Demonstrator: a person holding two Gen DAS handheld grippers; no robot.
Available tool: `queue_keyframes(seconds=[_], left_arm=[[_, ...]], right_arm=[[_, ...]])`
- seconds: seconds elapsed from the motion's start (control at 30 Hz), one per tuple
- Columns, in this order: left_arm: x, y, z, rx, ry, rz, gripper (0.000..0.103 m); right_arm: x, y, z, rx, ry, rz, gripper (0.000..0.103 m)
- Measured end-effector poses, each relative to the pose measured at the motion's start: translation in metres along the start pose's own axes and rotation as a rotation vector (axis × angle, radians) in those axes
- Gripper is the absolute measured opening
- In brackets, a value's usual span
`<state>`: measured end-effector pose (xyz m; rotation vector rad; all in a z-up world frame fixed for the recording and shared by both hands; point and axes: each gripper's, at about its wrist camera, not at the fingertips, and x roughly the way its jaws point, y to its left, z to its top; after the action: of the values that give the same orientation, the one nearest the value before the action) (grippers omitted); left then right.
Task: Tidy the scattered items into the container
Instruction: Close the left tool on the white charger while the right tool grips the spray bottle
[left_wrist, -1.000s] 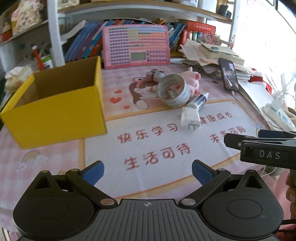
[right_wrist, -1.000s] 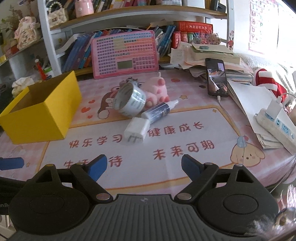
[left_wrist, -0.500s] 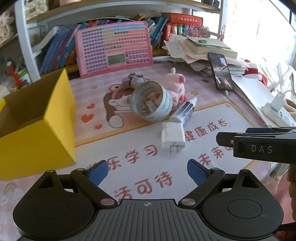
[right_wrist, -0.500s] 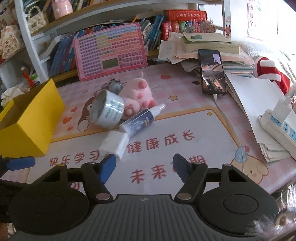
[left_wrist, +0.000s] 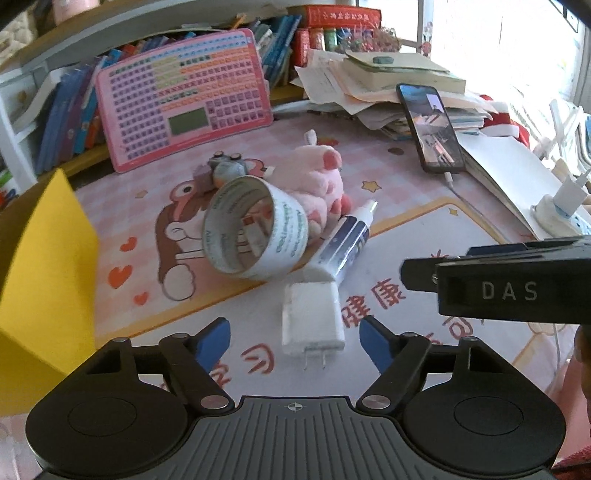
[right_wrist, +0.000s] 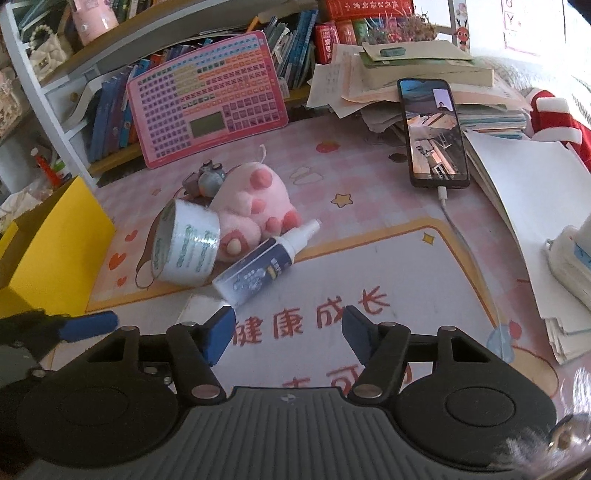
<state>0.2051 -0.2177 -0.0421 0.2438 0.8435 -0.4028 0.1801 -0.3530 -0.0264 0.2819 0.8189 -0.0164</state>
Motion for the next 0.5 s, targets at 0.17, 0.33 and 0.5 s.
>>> queue_keyframes(seconds=[0.17,0.33,0.5], left_arm=[[0.019,-0.002,0.007,0.000,0.032,-0.022,0.070],[0.039,-0.001,0.011,-0.007,0.065,-0.028,0.063],[0.051,0.006,0.010,-0.033,0.106,-0.055,0.050]], right_arm=[[0.019,-0.003,0.015,0.012,0.021,0.013,0.063],[0.046,-0.004,0.032,0.041,0.056,0.026,0.063],[0.073,0.002,0.043,0.050,0.112,0.035,0.063]])
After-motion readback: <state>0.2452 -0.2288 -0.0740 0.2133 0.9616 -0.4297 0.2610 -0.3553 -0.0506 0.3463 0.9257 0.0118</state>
